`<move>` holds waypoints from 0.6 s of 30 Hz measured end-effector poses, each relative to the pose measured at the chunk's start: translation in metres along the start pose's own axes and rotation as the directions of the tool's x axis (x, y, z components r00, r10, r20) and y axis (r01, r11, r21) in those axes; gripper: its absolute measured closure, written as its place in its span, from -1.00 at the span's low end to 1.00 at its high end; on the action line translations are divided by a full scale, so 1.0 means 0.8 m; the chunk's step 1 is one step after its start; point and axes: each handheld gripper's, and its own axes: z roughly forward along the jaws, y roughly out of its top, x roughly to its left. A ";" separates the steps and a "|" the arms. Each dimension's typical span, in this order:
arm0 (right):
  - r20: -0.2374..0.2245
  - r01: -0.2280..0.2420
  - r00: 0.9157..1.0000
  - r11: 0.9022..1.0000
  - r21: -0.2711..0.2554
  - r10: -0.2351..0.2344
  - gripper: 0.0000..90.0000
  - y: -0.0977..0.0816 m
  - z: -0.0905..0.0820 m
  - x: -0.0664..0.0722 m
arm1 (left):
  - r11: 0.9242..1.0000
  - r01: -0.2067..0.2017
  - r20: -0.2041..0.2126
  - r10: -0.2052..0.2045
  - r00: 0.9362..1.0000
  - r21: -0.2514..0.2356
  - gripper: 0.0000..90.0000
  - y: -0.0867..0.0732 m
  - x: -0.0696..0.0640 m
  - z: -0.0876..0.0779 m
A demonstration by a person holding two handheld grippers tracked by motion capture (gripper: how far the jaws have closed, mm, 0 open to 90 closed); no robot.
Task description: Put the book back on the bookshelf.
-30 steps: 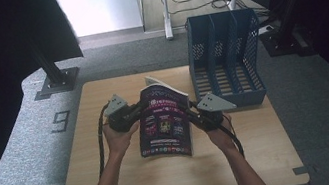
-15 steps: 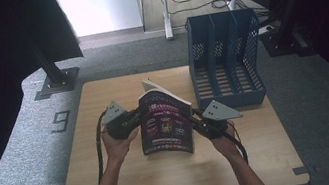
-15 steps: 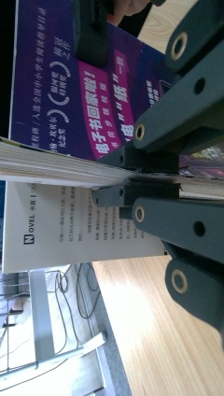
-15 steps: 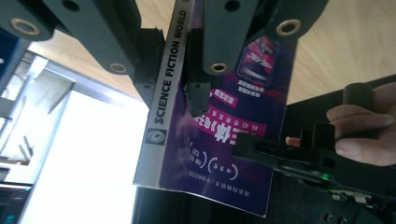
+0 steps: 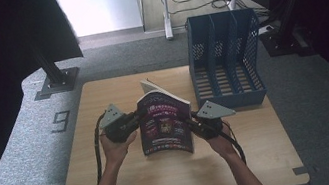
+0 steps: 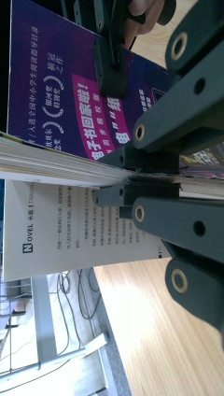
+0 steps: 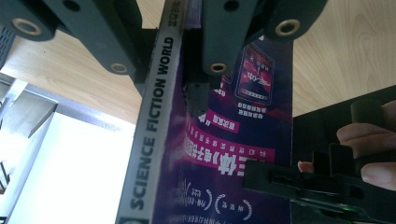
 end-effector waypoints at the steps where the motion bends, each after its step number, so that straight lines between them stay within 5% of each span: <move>1: 0.000 0.009 1.000 1.000 0.000 -0.009 0.78 0.000 0.000 0.001 | 1.000 0.001 -0.001 -0.001 1.000 0.000 0.91 0.000 0.000 0.000; 9: 0.055 0.049 0.997 0.999 0.008 -0.049 0.79 0.002 0.005 0.001 | 1.000 -0.008 -0.027 0.009 1.000 0.020 0.91 0.007 0.003 0.009; 18: 0.054 0.088 0.995 0.996 -0.021 -0.087 0.80 0.006 0.008 -0.004 | 0.999 -0.014 -0.041 0.015 0.999 0.033 0.91 0.016 0.009 0.014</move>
